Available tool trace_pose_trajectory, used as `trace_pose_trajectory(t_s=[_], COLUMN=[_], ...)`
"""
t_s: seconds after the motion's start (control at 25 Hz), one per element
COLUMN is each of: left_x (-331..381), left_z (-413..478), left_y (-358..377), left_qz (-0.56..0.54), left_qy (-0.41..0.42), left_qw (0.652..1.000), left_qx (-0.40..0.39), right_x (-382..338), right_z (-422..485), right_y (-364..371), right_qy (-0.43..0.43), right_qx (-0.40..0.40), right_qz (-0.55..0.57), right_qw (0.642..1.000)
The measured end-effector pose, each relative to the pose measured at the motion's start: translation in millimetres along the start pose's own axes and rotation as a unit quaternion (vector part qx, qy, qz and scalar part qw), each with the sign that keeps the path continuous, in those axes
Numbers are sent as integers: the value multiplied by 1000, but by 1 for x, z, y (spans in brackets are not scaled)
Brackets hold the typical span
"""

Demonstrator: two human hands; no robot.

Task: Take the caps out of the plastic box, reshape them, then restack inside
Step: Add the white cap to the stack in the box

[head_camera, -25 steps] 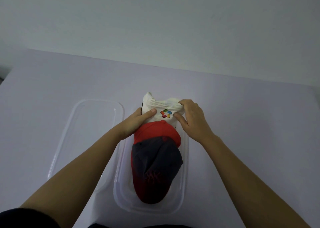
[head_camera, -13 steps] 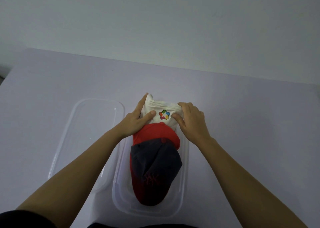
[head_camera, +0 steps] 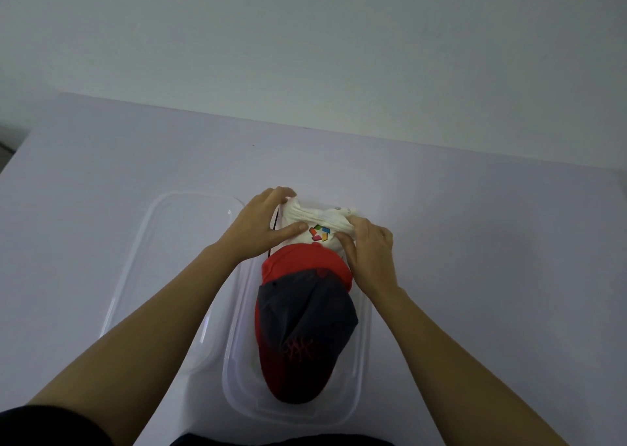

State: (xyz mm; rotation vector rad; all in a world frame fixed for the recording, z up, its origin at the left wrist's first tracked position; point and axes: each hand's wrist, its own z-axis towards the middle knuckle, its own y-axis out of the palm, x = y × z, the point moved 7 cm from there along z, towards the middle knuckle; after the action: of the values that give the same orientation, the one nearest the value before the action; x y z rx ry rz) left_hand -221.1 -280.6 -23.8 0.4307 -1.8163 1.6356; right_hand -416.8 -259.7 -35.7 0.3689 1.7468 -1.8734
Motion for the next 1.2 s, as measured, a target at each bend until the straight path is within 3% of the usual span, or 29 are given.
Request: trace_pose_trajectory(t_s=[0.12,0.24,0.48,0.64,0.72,0.84,1.0,1.08,1.2], left_x=[1,1,4,9,8,8,8,4,-7], left_z=[-3,-1,14,16,17,20,5,-12,-33], left_y=[0,-5,6,5,11,18,0,-6,11], left_qz=[5,33,175,170,220,271,104,79,151], left_qy=[13,14,-8,-38,-55,-58,-34,-24,-27], left_qw=[1000,999,982,983,972,959,993,990,955], left_qx=[-13,-25,-76,-50,-58,-57,-53,-113,-253], right_x=[3,1,1,-8,-9,-7,2,7,6], right_z=[0,4,21,26,29,34,24,11,-7], right_y=[1,5,21,12,7,10,3,0,9], right_qy=[4,8,-13,-76,-61,-11,18,3,-38], right_qx=[4,-49,-136,-33,-7,-65,-80,-140,-276], right_qz=[-27,-91,-244,-317,-287,-230,-55,-39,-67], right_qw=[1000,995,960,945,956,971,995,989,958])
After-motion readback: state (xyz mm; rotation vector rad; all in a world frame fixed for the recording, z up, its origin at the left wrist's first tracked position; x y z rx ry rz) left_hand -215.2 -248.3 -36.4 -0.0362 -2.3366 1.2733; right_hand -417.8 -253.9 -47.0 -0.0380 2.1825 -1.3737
